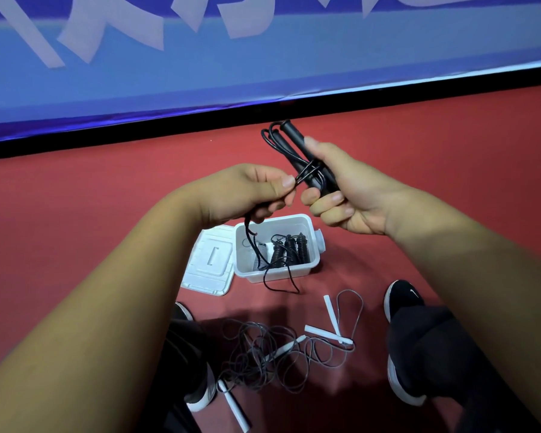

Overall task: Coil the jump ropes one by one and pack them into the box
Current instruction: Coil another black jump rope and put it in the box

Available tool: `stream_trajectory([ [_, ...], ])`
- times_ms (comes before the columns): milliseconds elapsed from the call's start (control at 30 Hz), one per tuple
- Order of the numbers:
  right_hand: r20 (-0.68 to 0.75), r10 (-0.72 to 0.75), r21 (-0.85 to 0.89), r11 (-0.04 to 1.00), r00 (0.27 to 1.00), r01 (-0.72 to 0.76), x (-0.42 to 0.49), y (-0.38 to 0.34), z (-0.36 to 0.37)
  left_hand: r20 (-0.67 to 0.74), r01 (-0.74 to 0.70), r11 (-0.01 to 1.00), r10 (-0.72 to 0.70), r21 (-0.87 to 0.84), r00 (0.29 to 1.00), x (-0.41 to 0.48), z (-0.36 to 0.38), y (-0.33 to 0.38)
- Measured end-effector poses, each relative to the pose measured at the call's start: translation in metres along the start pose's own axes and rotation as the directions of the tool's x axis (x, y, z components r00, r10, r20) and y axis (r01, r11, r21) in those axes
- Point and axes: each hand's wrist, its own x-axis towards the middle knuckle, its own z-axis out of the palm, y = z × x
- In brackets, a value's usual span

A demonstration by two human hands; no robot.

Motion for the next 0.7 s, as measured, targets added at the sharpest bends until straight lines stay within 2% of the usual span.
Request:
stream_trajectory([
  [100, -0.099, -0.007, 0.048, 0.999, 0.995, 0.012, 0.003, 0.001, 0.004, 0.085, 0.01, 0.998, -0.005, -0.058, 0.996, 0.0, 0.004, 0.001],
  [233, -0.112, -0.05, 0.132, 0.989, 0.992, 0.065, 0.003, -0.002, 0.007, 0.116, 0.03, 0.996, -0.02, -0.084, 0.993, 0.001, 0.002, 0.0],
  [400, -0.099, -0.076, 0.017, 0.997, 0.992, 0.078, 0.002, -0.001, 0.007, -0.002, 0.137, 0.983, -0.137, 0.119, 0.991, 0.005, -0.006, -0.012],
  [467, -0.1, -0.071, 0.016, 0.997, 0.992, 0.073, 0.002, 0.0, 0.007, -0.005, 0.18, 0.974, -0.181, 0.139, 0.984, 0.008, -0.004, -0.017],
  [700, 0.022, -0.001, 0.006, 1.0, 1.0, 0.001, -0.003, -0.001, 0.002, -0.053, 0.203, 0.935, -0.196, 0.29, 0.979, 0.014, 0.0, -0.029],
])
